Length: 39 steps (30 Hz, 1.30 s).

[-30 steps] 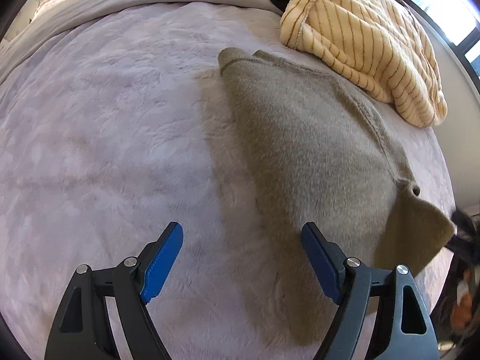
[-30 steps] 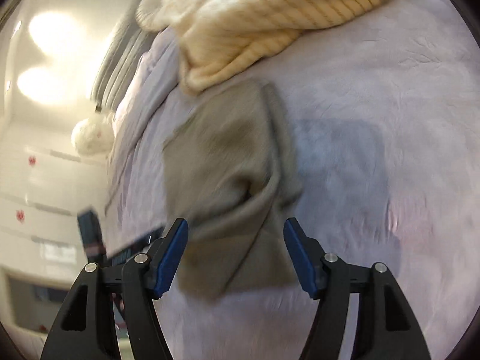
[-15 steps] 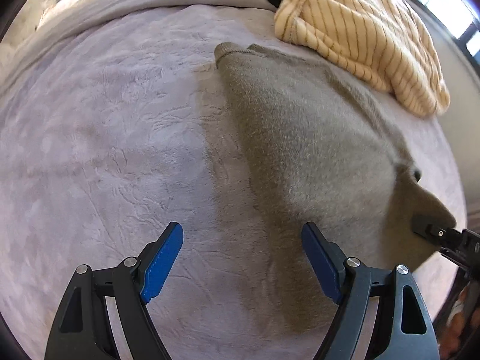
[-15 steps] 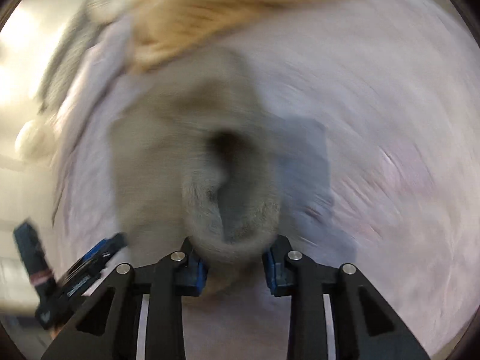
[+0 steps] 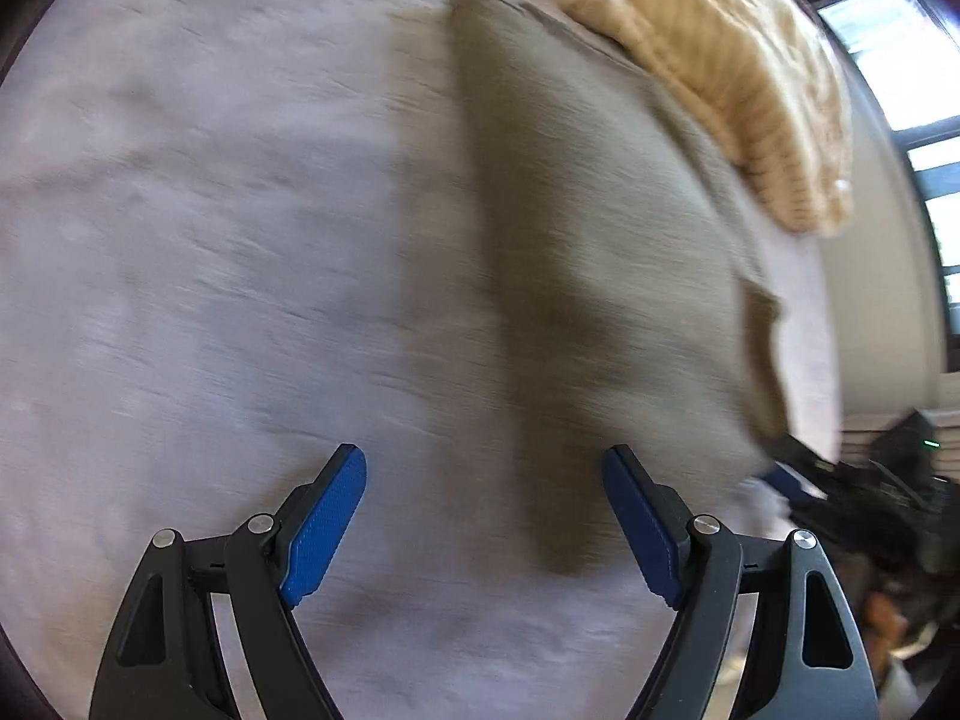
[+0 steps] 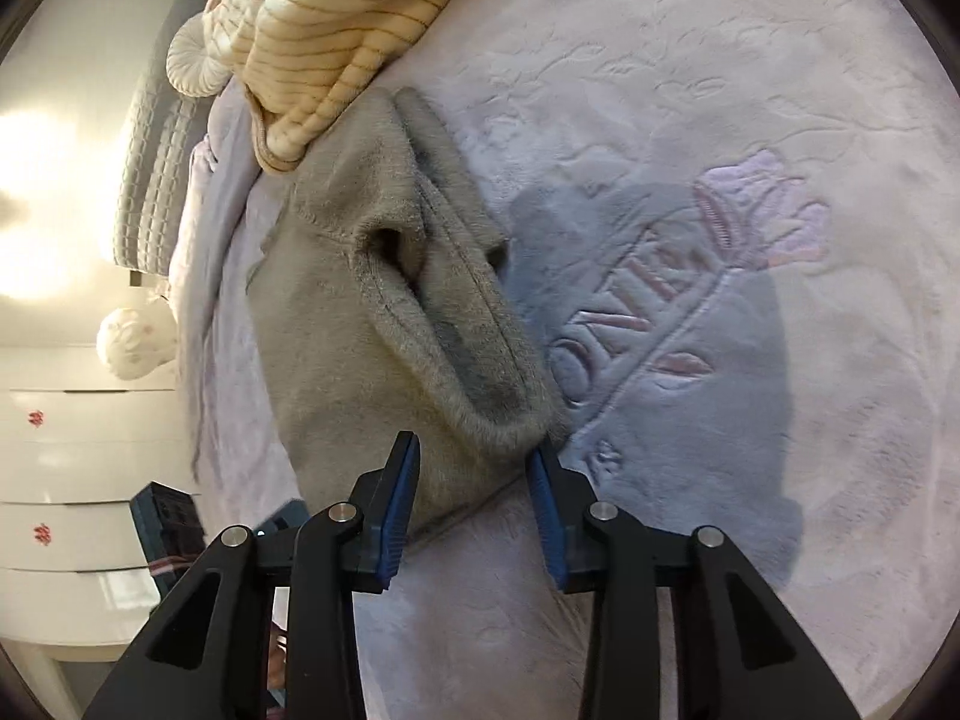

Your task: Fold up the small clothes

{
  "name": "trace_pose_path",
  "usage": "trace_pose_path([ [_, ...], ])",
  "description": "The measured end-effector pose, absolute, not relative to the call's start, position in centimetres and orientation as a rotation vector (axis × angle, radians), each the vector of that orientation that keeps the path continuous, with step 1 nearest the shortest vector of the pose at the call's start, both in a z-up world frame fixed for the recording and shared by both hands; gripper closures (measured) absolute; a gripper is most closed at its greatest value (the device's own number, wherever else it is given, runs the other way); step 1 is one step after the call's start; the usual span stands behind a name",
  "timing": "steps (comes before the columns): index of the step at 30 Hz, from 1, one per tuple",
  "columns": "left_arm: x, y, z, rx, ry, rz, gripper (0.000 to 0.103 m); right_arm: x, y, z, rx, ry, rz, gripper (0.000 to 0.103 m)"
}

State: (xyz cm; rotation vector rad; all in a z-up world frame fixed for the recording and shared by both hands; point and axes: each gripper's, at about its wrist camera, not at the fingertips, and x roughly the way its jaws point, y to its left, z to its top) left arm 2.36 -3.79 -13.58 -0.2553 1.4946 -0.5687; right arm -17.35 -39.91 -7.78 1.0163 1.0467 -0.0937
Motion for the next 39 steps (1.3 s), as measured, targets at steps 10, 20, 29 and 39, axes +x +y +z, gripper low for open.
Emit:
trace_pose_path([
  [10, 1.3, -7.2, -11.9, -0.115, 1.477, -0.723, 0.078, -14.6, -37.9, -5.6, 0.941, 1.025, -0.032, 0.093],
  [20, 0.8, -7.2, -13.3, -0.087, 1.486, -0.701, 0.078, -17.8, -41.1, -9.6, 1.053, 1.12, -0.217, 0.092],
  [29, 0.3, -5.0, -9.8, -0.035, 1.41, -0.53, 0.078, -14.7, -40.3, -1.0, 0.737, 1.002, -0.156, 0.088],
  [39, 0.7, -5.3, -9.0, 0.035, 1.398, -0.375, 0.077, -11.0, -38.3, -7.8, 0.664, 1.223, -0.121, 0.098],
])
